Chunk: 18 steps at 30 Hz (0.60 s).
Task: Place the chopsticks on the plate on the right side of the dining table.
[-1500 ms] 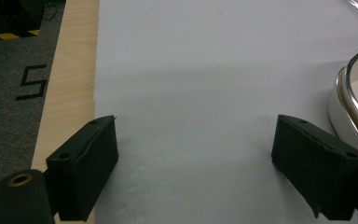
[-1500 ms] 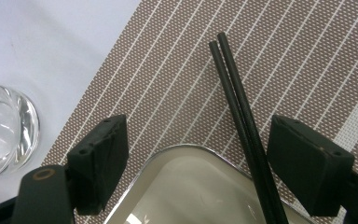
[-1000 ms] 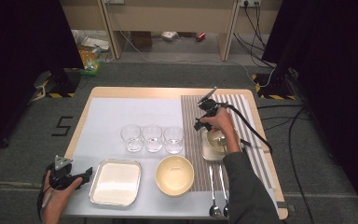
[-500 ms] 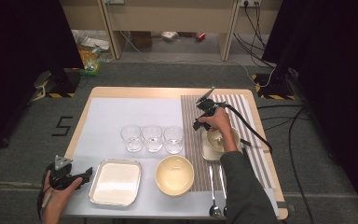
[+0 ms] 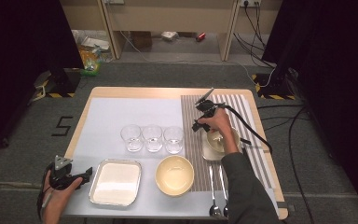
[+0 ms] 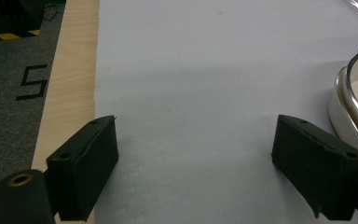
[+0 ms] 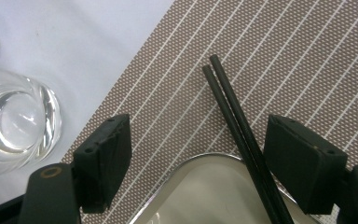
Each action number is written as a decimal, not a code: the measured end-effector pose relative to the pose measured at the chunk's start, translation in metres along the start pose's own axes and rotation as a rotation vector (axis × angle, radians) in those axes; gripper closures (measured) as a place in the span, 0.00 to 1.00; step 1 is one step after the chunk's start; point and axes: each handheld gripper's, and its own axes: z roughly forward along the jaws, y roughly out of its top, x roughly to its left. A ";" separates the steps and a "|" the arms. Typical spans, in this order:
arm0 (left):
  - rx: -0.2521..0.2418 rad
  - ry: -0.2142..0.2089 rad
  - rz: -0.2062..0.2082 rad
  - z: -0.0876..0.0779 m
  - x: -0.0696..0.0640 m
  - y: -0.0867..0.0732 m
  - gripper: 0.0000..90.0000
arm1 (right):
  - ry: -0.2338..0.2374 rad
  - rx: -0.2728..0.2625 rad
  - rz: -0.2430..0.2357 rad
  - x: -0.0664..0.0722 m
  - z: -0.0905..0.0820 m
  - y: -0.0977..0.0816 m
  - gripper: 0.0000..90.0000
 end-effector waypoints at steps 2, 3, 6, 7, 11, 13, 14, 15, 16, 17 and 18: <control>0.000 0.000 0.000 0.000 0.000 0.000 0.15 | 0.001 0.002 -0.008 0.001 0.000 -0.001 0.27; 0.000 0.000 0.000 0.000 0.000 0.000 0.15 | 0.004 0.006 -0.003 0.001 0.000 -0.001 0.27; 0.000 0.000 0.000 0.000 0.000 0.000 0.15 | 0.005 0.002 0.001 0.002 0.000 -0.001 0.27; -0.001 0.000 -0.001 0.000 0.000 0.000 0.15 | 0.002 -0.002 -0.002 0.001 0.000 0.000 0.26; -0.001 0.000 -0.001 0.000 0.000 0.000 0.15 | 0.006 -0.006 0.004 0.001 0.000 0.000 0.26; 0.000 0.000 0.000 0.000 0.000 0.000 0.15 | 0.006 -0.004 0.005 0.001 0.000 0.000 0.27; 0.000 0.001 0.001 0.000 0.000 0.000 0.15 | 0.004 -0.004 -0.001 0.001 0.001 0.001 0.27; 0.000 0.000 0.000 0.000 0.000 0.000 0.15 | 0.005 -0.004 -0.007 0.002 0.001 0.001 0.26; 0.000 0.000 0.001 0.000 0.000 0.000 0.15 | 0.005 -0.006 -0.009 0.002 0.001 0.001 0.26; 0.000 0.000 0.000 0.000 0.000 0.000 0.15 | 0.006 -0.004 -0.013 0.003 0.001 0.001 0.26; 0.000 0.000 0.000 0.000 0.000 0.000 0.15 | 0.004 -0.003 -0.013 0.004 0.001 0.001 0.26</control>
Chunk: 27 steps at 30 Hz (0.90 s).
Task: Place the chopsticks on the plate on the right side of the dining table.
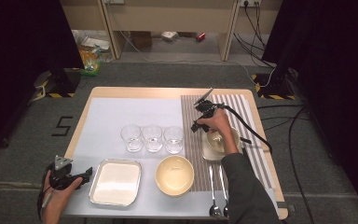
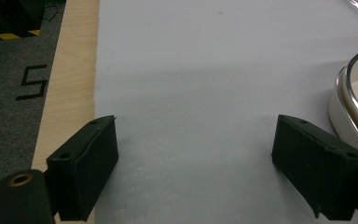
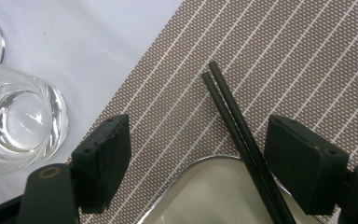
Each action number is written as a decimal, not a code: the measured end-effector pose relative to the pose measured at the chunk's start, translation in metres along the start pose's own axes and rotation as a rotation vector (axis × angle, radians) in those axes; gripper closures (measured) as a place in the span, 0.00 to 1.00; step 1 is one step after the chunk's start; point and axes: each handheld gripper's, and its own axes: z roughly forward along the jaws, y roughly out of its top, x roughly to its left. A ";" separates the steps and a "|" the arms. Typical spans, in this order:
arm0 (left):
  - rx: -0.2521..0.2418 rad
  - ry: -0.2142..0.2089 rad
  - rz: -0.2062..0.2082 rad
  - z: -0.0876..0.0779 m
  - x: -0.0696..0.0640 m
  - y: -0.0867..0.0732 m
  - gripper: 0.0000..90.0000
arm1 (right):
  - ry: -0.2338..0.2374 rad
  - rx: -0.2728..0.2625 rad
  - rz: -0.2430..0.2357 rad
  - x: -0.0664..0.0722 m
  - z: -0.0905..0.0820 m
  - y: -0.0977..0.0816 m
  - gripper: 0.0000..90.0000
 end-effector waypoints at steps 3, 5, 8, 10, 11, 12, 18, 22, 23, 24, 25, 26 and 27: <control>0.000 0.000 0.000 0.000 0.000 0.000 0.15 | 0.005 -0.002 -0.008 0.003 0.001 0.001 0.27; 0.000 0.000 0.001 0.000 0.000 0.000 0.15 | 0.003 0.000 -0.021 0.005 0.001 0.001 0.27; 0.000 0.000 0.000 0.000 0.000 0.000 0.15 | 0.012 0.001 -0.025 0.009 0.002 0.002 0.27; 0.000 0.000 0.000 0.000 0.000 0.000 0.15 | 0.011 0.003 -0.043 0.010 0.001 0.003 0.27; 0.000 0.000 0.000 0.000 0.000 0.000 0.15 | 0.013 -0.001 -0.044 0.011 0.001 0.003 0.27; 0.000 -0.001 0.000 0.000 0.000 0.000 0.15 | 0.017 -0.001 -0.040 0.012 0.001 0.003 0.27; 0.000 0.000 0.000 0.000 0.000 0.000 0.15 | 0.014 0.007 -0.056 0.013 0.001 0.001 0.27; 0.000 0.000 0.000 0.000 0.000 0.000 0.15 | 0.016 0.000 -0.066 0.014 0.001 0.000 0.27; 0.000 0.000 0.000 0.000 0.000 0.000 0.15 | 0.018 0.007 -0.043 0.016 0.000 -0.001 0.27; 0.000 0.000 0.000 0.000 0.000 0.000 0.15 | 0.019 0.002 -0.064 0.015 0.001 -0.001 0.27; 0.000 0.000 0.001 0.000 0.000 0.000 0.15 | 0.022 0.001 -0.066 0.016 0.001 -0.001 0.27; 0.000 0.000 0.000 0.000 0.000 0.000 0.15 | 0.020 0.005 -0.065 0.017 0.001 -0.002 0.27; 0.000 0.000 0.000 0.000 0.000 0.000 0.15 | 0.022 0.004 -0.072 0.017 0.001 -0.002 0.27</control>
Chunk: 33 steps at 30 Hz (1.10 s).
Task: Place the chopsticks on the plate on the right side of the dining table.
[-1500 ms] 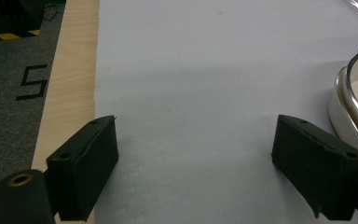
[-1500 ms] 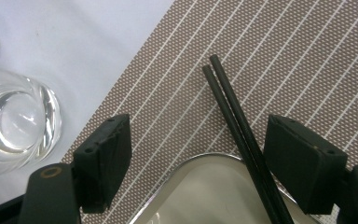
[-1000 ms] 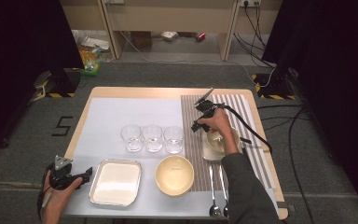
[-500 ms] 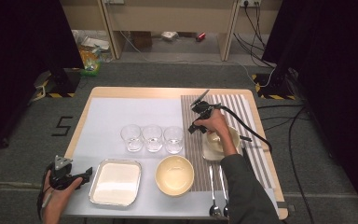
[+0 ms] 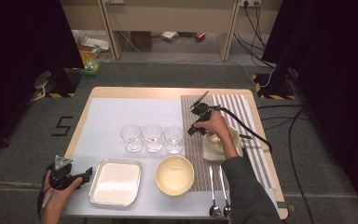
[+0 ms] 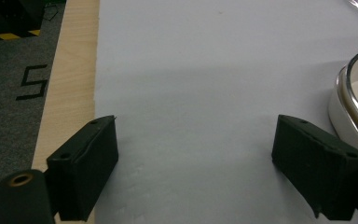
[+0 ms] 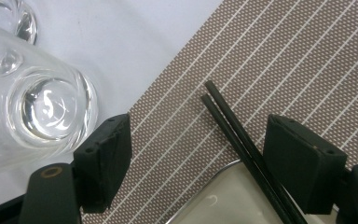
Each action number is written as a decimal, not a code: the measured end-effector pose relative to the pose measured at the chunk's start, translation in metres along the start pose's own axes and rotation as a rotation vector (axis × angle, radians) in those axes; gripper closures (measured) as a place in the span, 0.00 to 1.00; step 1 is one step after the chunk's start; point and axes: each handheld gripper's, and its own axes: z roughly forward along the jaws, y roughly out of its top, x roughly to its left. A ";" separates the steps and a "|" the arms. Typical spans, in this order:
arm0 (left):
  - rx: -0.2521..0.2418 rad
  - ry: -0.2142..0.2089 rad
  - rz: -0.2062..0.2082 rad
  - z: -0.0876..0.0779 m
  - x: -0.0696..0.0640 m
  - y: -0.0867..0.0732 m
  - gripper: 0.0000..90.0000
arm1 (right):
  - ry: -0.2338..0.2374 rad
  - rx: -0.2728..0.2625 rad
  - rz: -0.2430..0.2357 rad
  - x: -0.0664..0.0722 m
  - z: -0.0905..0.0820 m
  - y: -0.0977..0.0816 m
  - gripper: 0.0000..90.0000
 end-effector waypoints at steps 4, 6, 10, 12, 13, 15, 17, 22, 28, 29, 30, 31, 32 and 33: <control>0.000 0.001 0.000 0.000 0.000 0.000 0.15 | 0.000 -0.005 -0.003 0.001 0.000 -0.001 0.27; 0.000 0.000 0.000 0.000 0.000 0.000 0.15 | 0.000 -0.017 0.007 0.001 0.000 0.000 0.27; 0.001 0.000 0.000 0.000 0.000 0.000 0.15 | -0.001 -0.021 0.011 0.002 0.000 0.001 0.27; 0.001 0.000 0.001 0.000 0.000 0.000 0.15 | -0.003 -0.025 0.012 0.002 0.001 0.001 0.27; 0.001 0.000 -0.001 0.000 0.000 0.000 0.15 | -0.003 -0.025 0.014 0.002 0.002 0.001 0.27; 0.001 0.000 0.000 0.000 0.000 0.000 0.15 | -0.004 -0.023 0.014 0.002 0.002 0.001 0.26; 0.001 0.000 0.000 0.000 0.000 0.000 0.15 | -0.001 -0.025 0.008 0.002 0.002 0.001 0.27; 0.000 0.000 0.000 0.000 0.000 0.000 0.15 | 0.003 -0.021 0.005 0.004 0.002 0.000 0.28; 0.000 0.000 0.000 0.000 0.000 0.000 0.15 | 0.009 -0.018 0.000 0.006 0.002 -0.002 0.29; 0.000 0.000 0.000 0.000 0.000 0.000 0.15 | 0.007 -0.019 -0.010 0.006 0.002 -0.002 0.29; 0.001 0.000 0.000 0.000 0.000 0.000 0.15 | 0.009 -0.017 -0.007 0.006 0.002 -0.002 0.29; 0.000 0.000 0.000 0.000 0.000 0.000 0.15 | 0.012 -0.016 -0.005 0.007 0.002 -0.002 0.29; 0.000 0.000 0.000 0.000 0.000 0.000 0.15 | 0.014 -0.019 -0.012 0.007 0.002 -0.002 0.29; 0.000 0.000 0.000 0.000 0.000 0.000 0.15 | 0.015 -0.020 -0.017 0.007 0.002 -0.003 0.29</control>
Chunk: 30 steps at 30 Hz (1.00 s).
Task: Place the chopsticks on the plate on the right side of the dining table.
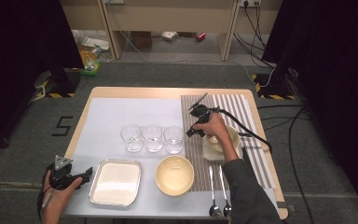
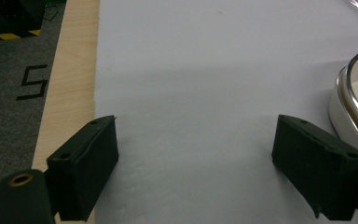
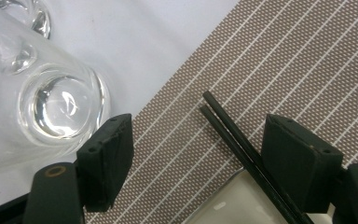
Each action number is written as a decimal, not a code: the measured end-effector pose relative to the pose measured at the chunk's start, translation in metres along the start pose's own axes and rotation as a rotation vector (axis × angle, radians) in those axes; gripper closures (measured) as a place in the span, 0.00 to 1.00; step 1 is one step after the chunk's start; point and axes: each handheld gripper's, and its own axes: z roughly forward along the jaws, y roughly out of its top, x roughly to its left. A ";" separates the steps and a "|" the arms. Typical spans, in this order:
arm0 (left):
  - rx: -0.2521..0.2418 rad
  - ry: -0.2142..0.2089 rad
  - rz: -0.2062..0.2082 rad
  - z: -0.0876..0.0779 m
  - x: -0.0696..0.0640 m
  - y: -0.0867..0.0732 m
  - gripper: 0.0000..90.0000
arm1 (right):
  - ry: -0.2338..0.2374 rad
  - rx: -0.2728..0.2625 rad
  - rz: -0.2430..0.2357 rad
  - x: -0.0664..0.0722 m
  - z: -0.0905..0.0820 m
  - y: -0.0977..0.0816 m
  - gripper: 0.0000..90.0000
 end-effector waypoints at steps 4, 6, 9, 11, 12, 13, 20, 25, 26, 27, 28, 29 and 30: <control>0.000 0.000 0.000 0.000 0.000 0.000 0.15 | 0.004 0.006 -0.003 0.002 -0.001 -0.002 0.29; 0.000 0.000 0.000 0.000 0.000 0.000 0.15 | 0.005 0.007 -0.008 0.003 -0.001 -0.003 0.29; 0.000 0.000 0.000 0.000 0.000 0.000 0.15 | 0.000 0.004 -0.016 0.003 -0.001 -0.003 0.29; 0.000 0.000 0.001 0.000 0.000 0.000 0.15 | 0.003 0.005 -0.005 0.004 -0.002 -0.004 0.28; 0.000 0.000 0.000 0.000 0.000 0.000 0.15 | 0.002 0.004 -0.008 0.004 -0.002 -0.004 0.28; 0.000 0.000 0.000 0.000 0.000 0.000 0.15 | 0.002 0.005 -0.010 0.004 -0.002 -0.004 0.28; 0.000 0.000 0.000 0.000 0.000 0.000 0.15 | 0.007 0.003 -0.009 0.005 -0.004 -0.005 0.28; 0.000 0.000 0.001 0.000 0.000 0.000 0.15 | 0.009 -0.014 -0.004 0.005 -0.007 -0.006 0.28; 0.000 0.000 0.000 0.000 0.000 0.000 0.15 | 0.006 -0.023 -0.013 0.004 -0.009 -0.006 0.28; 0.000 0.000 0.000 0.000 0.000 0.000 0.15 | 0.002 -0.030 -0.009 0.004 -0.011 -0.006 0.27; 0.000 0.000 0.000 0.000 0.000 0.000 0.15 | 0.003 -0.037 -0.002 0.004 -0.014 -0.007 0.27; 0.000 0.000 0.000 0.000 0.000 0.000 0.15 | 0.006 -0.047 -0.002 0.004 -0.017 -0.008 0.27; 0.000 0.000 0.000 0.000 0.000 0.000 0.15 | 0.007 -0.056 -0.002 0.003 -0.019 -0.008 0.27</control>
